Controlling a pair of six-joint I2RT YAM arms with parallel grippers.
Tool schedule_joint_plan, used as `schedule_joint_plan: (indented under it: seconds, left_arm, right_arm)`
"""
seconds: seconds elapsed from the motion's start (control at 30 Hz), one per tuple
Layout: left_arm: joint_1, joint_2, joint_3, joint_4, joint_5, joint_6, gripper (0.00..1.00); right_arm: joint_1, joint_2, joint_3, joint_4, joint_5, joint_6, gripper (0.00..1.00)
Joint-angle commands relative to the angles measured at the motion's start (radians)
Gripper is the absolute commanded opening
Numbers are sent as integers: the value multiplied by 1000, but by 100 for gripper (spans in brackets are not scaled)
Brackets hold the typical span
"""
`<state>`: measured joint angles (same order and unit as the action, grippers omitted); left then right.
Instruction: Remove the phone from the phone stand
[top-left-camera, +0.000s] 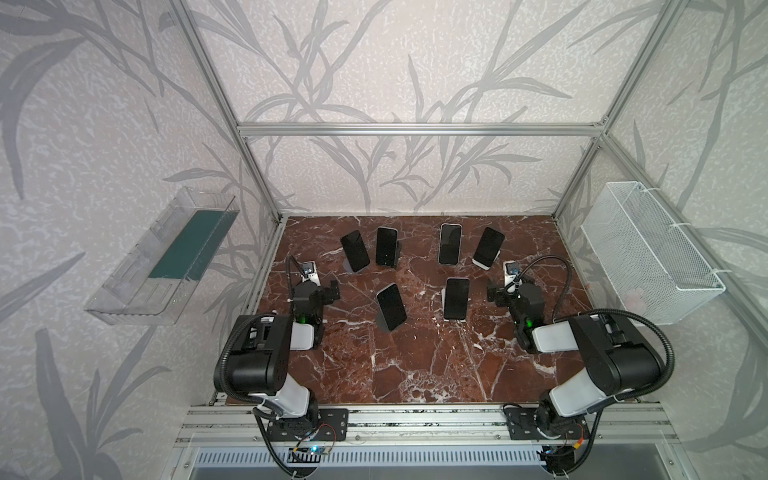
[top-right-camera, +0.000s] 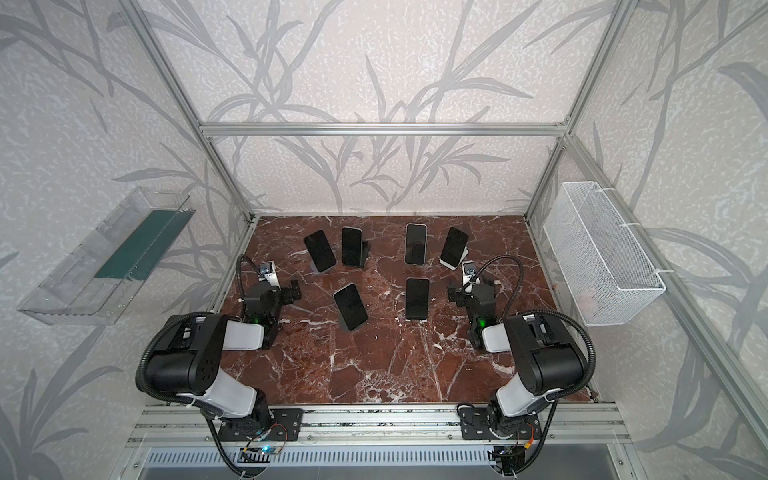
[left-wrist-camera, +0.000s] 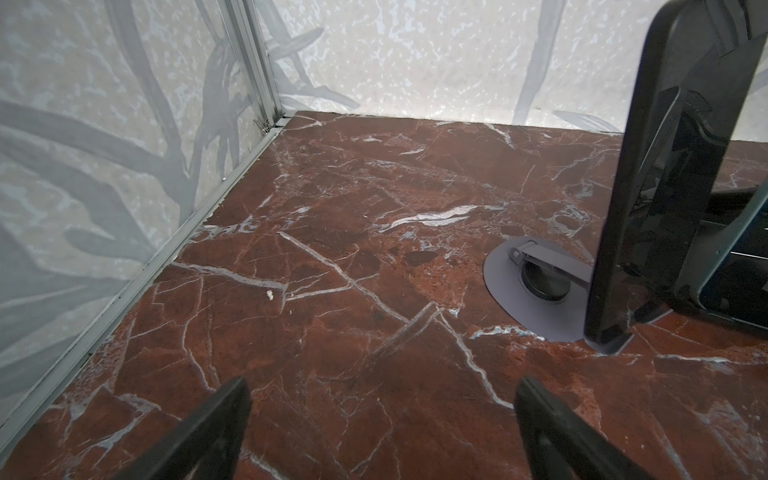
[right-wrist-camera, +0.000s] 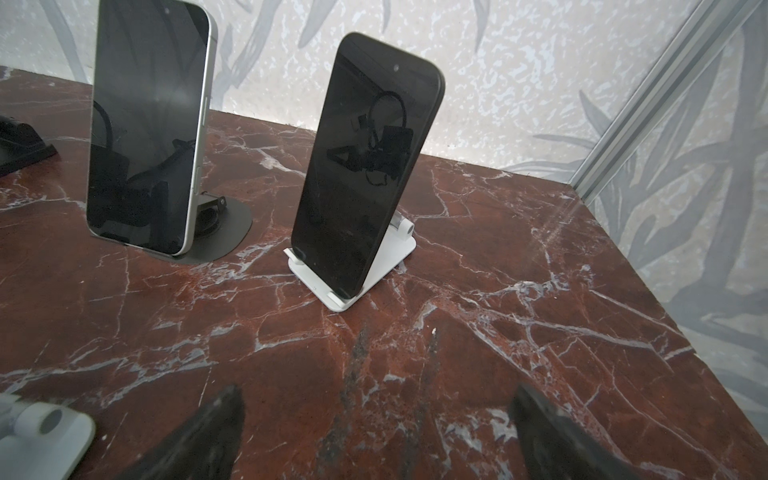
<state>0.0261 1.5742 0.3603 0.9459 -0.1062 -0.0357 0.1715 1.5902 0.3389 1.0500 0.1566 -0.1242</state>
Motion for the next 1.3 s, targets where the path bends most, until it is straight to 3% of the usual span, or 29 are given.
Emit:
schedule_joint_plan:
  seconds: [0.0,1.13,1.27]
  left_arm:
    - [-4,-7,16,1,3,11,99]
    - [-2,-3,16,5,-5,7,99]
    - [-4,-8,17,2,-14,6,99]
  right_arm:
    - [5,11,-7,37,12,-3,99]
    - [4,11,-5,32,8,-2,99]
    - [-30,2,23,-38,-67,19,99]
